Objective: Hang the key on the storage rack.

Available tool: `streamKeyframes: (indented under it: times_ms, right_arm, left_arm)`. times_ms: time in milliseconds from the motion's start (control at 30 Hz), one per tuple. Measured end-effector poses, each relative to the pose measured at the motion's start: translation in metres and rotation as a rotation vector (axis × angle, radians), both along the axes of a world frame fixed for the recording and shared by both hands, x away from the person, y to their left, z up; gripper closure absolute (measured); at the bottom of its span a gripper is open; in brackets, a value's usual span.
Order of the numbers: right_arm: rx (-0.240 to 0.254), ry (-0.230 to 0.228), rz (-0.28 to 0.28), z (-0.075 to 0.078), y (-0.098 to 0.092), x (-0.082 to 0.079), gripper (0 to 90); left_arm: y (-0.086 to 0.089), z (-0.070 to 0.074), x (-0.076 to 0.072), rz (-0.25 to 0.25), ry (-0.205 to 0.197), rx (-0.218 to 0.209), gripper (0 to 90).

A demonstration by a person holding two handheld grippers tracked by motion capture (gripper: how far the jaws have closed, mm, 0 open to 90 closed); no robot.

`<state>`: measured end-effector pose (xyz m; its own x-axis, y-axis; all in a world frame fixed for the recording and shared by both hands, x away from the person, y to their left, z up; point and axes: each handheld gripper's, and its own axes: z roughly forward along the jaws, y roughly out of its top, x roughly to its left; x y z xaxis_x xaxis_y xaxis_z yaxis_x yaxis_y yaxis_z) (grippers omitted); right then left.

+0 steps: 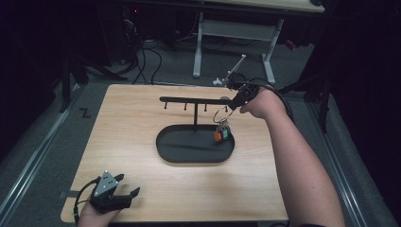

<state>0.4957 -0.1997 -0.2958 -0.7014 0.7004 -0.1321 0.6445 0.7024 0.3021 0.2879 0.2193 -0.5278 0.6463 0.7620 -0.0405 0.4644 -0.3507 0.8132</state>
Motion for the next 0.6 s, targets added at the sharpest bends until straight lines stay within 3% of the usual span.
streamKeyframes:
  times_ms: [200,433,600]
  right_arm:
    - [0.004,-0.003,-0.017,-0.0005,0.0022,-0.0022,68.6]
    - [0.022,-0.008,-0.077,-0.0037,-0.0001,-0.0057,50.0]
    - [0.045,-0.018,-0.081,-0.0092,-0.0047,-0.0082,40.0]
  left_arm:
    - [-0.0006,-0.0001,0.0004,-0.001,-0.001,0.0,20.6]
    - [-0.0016,0.0001,-0.0001,-0.004,0.001,-0.001,20.6]
    - [-0.0023,0.0,0.0001,-0.007,0.002,0.005,20.6]
